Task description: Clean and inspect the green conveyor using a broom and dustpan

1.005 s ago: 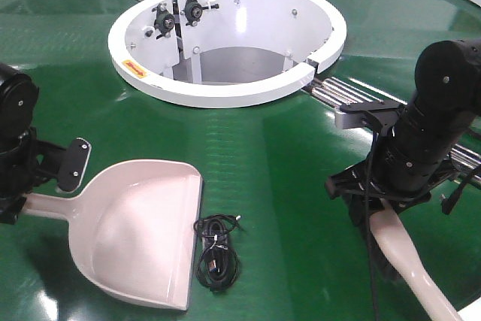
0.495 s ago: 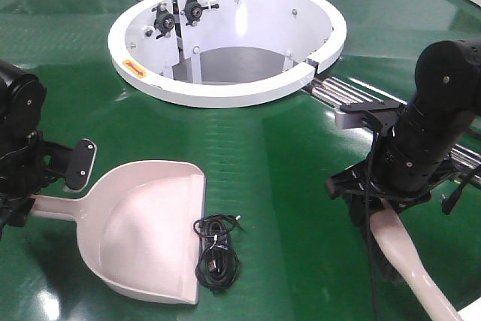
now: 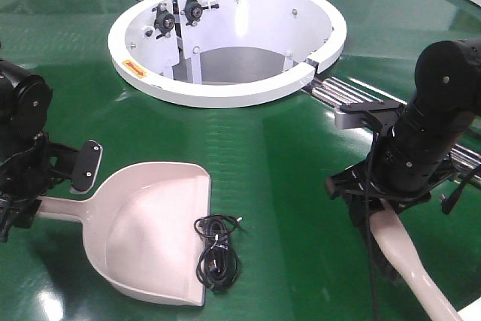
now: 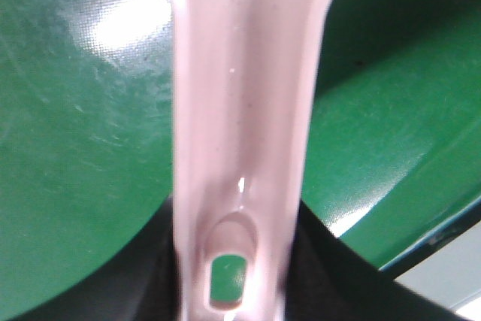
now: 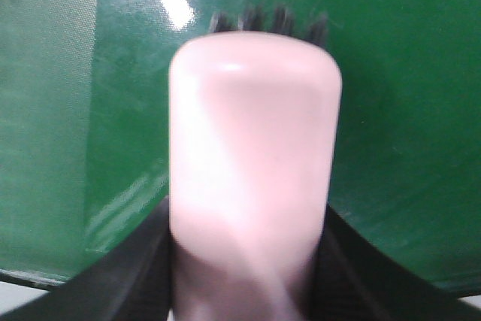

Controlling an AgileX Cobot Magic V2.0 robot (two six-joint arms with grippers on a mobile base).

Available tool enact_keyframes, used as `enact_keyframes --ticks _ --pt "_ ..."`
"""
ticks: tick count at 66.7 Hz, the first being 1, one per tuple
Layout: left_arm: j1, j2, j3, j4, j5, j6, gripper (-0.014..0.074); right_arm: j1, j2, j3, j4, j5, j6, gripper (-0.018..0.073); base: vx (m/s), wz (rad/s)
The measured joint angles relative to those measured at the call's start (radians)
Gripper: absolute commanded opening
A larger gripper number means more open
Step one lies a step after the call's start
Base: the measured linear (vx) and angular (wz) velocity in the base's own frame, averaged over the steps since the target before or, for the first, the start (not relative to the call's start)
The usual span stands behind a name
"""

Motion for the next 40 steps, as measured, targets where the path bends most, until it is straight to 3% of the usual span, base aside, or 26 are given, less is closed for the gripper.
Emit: enact_keyframes --ticks 40 --pt "0.0 0.0 0.0 0.0 0.0 0.0 -0.0024 0.0 0.0 0.0 0.0 0.0 0.0 -0.0006 0.0 0.0"
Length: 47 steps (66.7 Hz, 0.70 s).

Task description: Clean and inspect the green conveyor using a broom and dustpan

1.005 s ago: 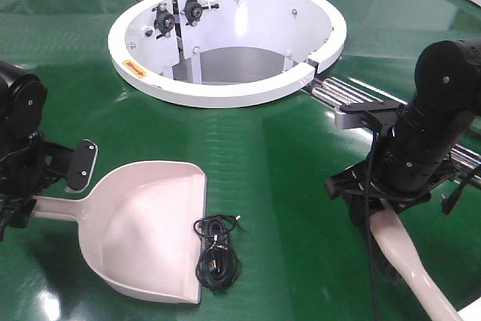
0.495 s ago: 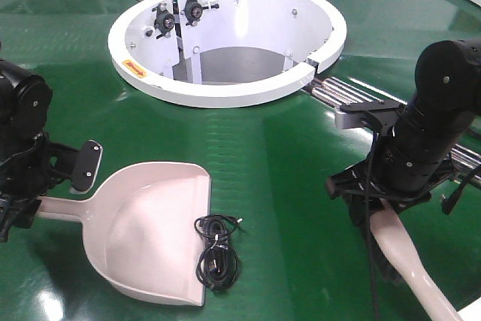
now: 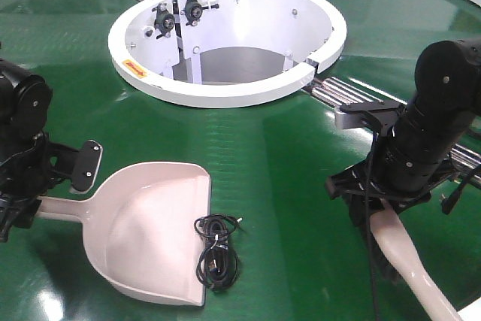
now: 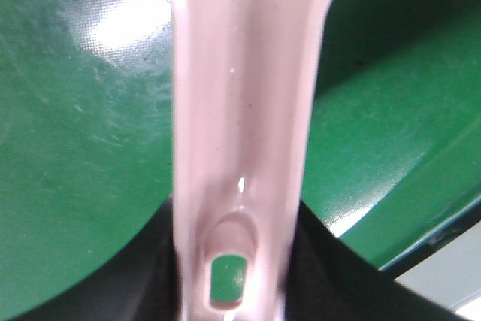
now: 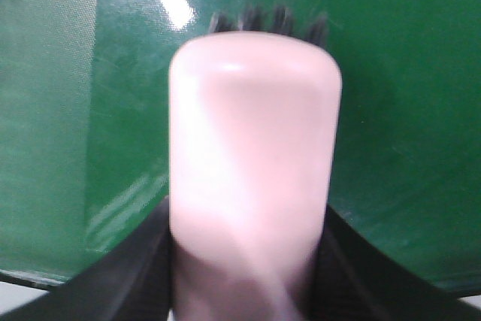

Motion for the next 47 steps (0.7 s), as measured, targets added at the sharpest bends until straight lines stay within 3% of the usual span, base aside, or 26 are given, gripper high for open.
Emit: enact_keyframes --ticks 47 --pt "0.0 0.0 0.0 0.0 0.0 0.0 -0.0024 0.0 0.0 0.0 0.0 0.0 0.0 -0.0006 0.0 0.0"
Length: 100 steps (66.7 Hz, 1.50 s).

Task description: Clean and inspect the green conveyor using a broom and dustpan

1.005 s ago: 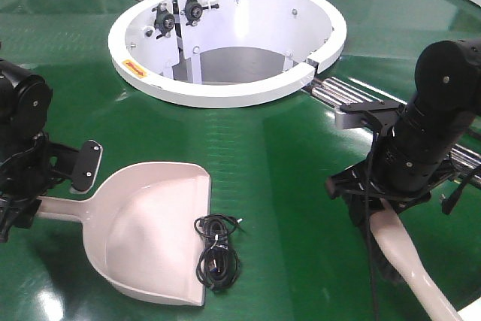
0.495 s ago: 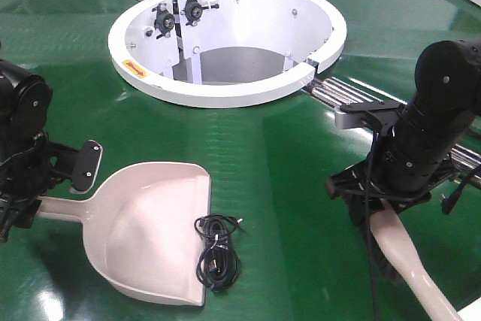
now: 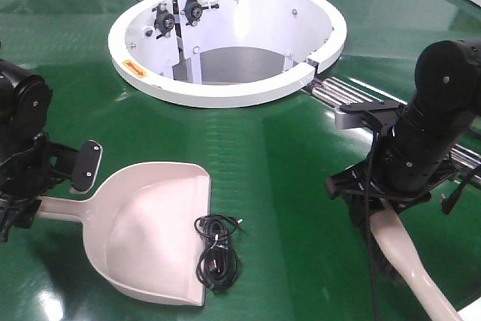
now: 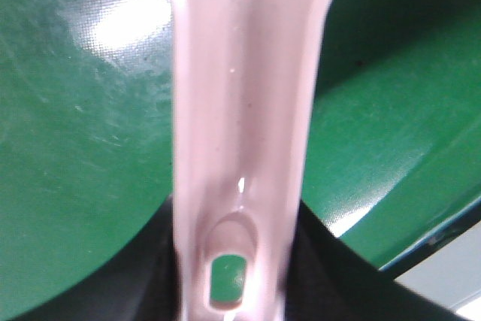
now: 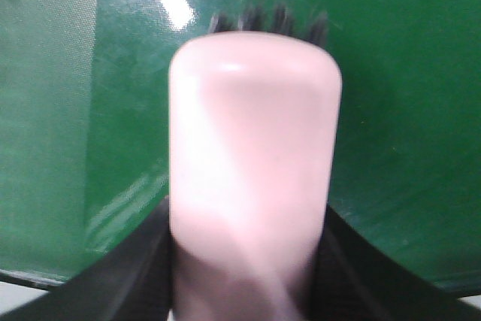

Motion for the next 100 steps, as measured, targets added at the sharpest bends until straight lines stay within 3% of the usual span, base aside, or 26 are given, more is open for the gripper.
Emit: enact_keyframes --ticks 27,50,100 --pt "0.0 0.0 0.0 0.0 0.0 0.0 -0.0023 0.011 0.028 0.0 0.033 -0.016 0.031 -0.0006 0.0 0.0" --pt "0.0 0.0 0.0 0.0 0.0 0.0 -0.0023 0.127 0.22 -0.1 0.058 -0.023 0.061 -0.0006 0.0 0.0" --pt "0.0 0.0 0.0 0.0 0.0 0.0 -0.0023 0.326 0.549 -0.48 0.223 0.002 0.088 -0.0006 0.0 0.0"
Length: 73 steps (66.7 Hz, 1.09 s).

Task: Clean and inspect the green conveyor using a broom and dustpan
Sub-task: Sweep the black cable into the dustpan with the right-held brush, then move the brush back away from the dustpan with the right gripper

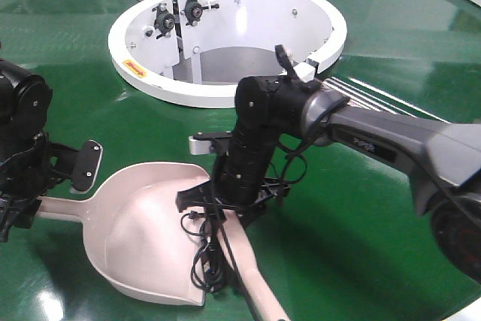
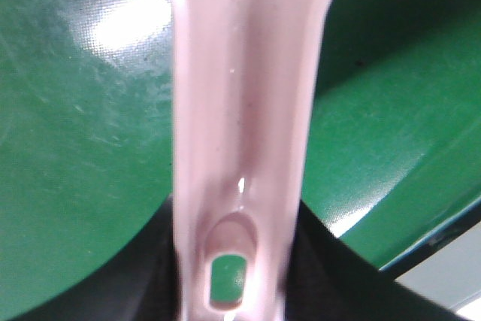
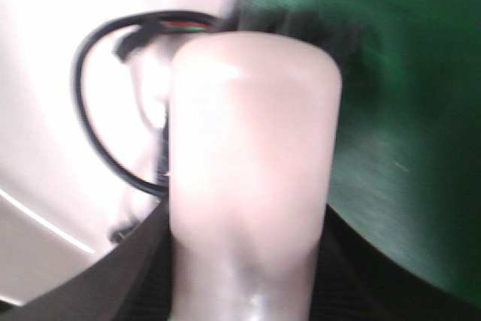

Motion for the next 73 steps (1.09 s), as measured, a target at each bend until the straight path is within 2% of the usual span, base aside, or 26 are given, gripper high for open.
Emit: enact_keyframes --ticks 23,38,57,73 --pt "0.0 0.0 0.0 0.0 0.0 0.0 -0.0023 0.044 0.102 -0.243 0.085 0.005 0.043 -0.0006 0.0 0.0" --pt "0.0 0.0 0.0 0.0 0.0 0.0 -0.0023 0.045 0.107 -0.322 0.084 0.005 0.066 -0.0006 0.0 0.0" --pt "0.0 0.0 0.0 0.0 0.0 0.0 -0.0023 0.043 0.087 -0.318 0.046 0.008 0.059 -0.0006 0.0 0.0" --pt "0.0 0.0 0.0 0.0 0.0 0.0 -0.0023 -0.017 -0.029 -0.166 0.003 0.008 -0.004 -0.0006 0.0 0.0"
